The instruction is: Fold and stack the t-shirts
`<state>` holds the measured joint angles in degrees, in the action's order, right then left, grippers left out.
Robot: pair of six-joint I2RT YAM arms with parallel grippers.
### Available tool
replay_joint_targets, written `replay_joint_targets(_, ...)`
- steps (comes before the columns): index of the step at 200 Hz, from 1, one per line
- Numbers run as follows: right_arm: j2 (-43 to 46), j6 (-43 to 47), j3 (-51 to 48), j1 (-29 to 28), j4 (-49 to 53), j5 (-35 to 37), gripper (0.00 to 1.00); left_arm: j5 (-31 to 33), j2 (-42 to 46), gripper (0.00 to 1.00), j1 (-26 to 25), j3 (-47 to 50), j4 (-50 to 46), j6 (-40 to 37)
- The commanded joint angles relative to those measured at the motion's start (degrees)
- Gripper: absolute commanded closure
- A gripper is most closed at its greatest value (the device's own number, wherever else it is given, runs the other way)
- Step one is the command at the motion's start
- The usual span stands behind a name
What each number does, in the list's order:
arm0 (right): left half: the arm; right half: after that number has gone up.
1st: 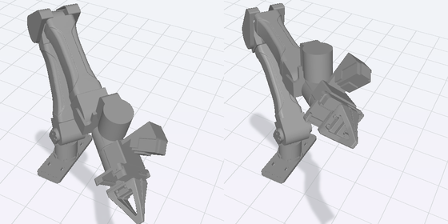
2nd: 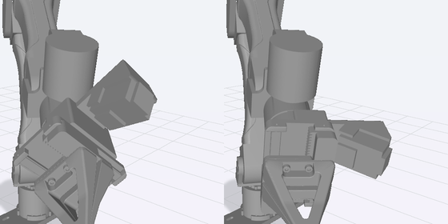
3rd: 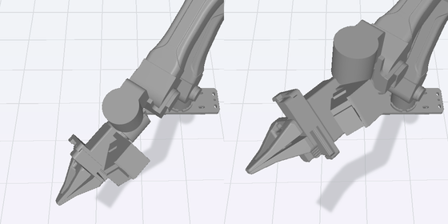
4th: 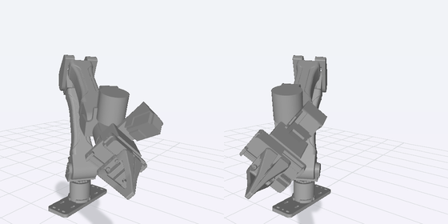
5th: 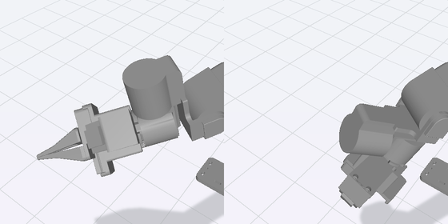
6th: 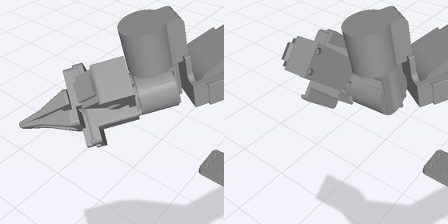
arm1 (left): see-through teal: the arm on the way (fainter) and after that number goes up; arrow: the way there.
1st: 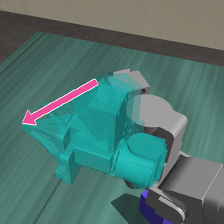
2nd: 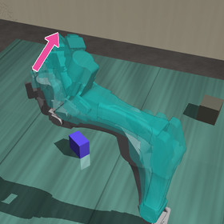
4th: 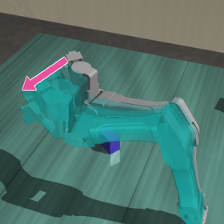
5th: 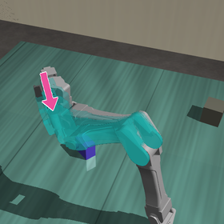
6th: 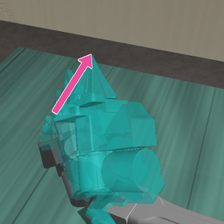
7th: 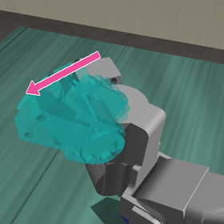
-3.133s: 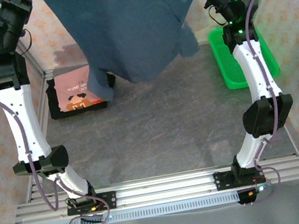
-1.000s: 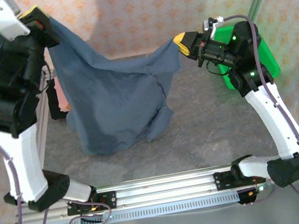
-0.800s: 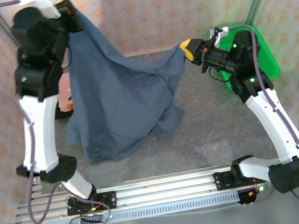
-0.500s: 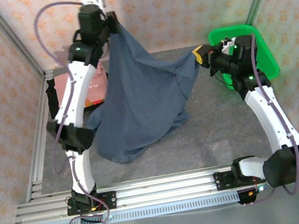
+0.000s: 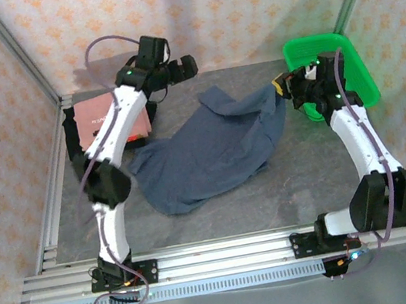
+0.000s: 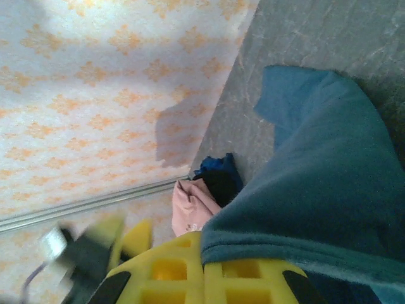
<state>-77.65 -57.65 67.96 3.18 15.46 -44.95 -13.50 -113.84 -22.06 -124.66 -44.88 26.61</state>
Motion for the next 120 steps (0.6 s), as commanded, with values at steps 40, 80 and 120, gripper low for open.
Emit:
replay_joint_targets(40, -3.42, 6.30, 1.76, 0.09, 3.44, -0.48, 1.00, -6.86, 36.16, 0.09, -9.36, 48.74, -2.34, 19.05)
replay_joint_targets(80, -4.74, 6.78, 2.47, 0.13, 3.62, -1.97, 1.00, -4.45, 42.69, 0.11, -11.95, 66.46, -2.22, 29.20)
replay_joint_targets(120, -5.21, 7.28, 2.07, 0.09, 3.96, -2.57, 1.00, -4.33, 38.43, 0.11, -12.65, 73.69, 2.10, 33.16)
